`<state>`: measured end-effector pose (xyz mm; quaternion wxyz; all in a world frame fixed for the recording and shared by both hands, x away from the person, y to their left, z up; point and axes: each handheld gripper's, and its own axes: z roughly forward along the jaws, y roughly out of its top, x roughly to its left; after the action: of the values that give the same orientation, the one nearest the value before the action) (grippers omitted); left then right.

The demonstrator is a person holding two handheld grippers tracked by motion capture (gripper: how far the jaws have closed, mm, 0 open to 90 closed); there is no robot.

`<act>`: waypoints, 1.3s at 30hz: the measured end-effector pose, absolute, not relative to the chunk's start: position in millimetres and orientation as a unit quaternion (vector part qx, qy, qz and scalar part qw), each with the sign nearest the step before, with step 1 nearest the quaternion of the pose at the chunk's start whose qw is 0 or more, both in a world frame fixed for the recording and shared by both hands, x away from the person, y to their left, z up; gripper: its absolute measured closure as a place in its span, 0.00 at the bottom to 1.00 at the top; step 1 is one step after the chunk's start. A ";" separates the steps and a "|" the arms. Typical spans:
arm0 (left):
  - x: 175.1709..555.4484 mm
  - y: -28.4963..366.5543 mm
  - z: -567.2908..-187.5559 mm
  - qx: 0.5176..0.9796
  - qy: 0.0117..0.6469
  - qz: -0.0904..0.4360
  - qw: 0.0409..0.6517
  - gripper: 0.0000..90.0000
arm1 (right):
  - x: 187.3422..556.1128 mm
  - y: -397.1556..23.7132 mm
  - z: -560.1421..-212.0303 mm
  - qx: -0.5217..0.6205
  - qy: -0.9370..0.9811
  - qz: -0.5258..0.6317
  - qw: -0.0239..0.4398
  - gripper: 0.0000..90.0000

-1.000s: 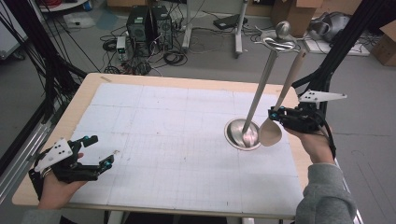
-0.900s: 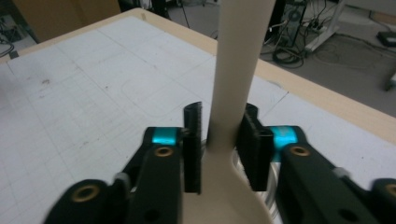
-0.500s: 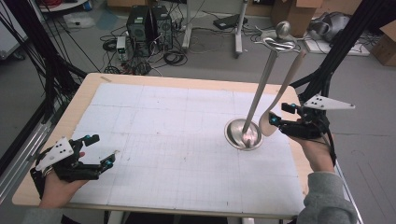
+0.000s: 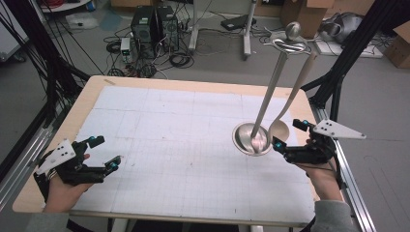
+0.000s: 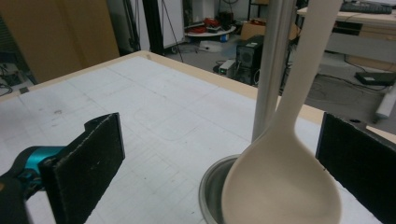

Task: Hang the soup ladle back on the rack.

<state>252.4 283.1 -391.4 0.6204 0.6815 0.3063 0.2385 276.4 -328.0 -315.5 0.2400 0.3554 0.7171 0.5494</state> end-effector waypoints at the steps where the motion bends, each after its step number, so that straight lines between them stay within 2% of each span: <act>1: 252.6 283.1 -391.2 0.680 0.307 0.238 0.622 0.07 | 273.7 -328.0 -318.3 0.353 0.718 0.549 0.242 0.00; 11: 253.8 284.3 -390.7 0.675 0.304 0.236 0.630 0.07 | 249.4 -340.4 -347.3 0.347 0.679 0.586 0.274 0.00; 21: 255.6 284.1 -392.1 0.674 0.299 0.237 0.632 0.07 | 229.8 -348.5 -357.5 0.336 0.679 0.582 0.295 0.00; 39: 256.0 287.2 -399.0 0.676 0.305 0.237 0.627 0.07 | 216.1 -383.5 -386.9 0.364 0.662 0.592 0.281 0.00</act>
<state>256.0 287.2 -399.0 0.6269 0.6762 0.3055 0.2375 216.1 -383.5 -386.9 0.2810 0.3635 0.6622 0.5919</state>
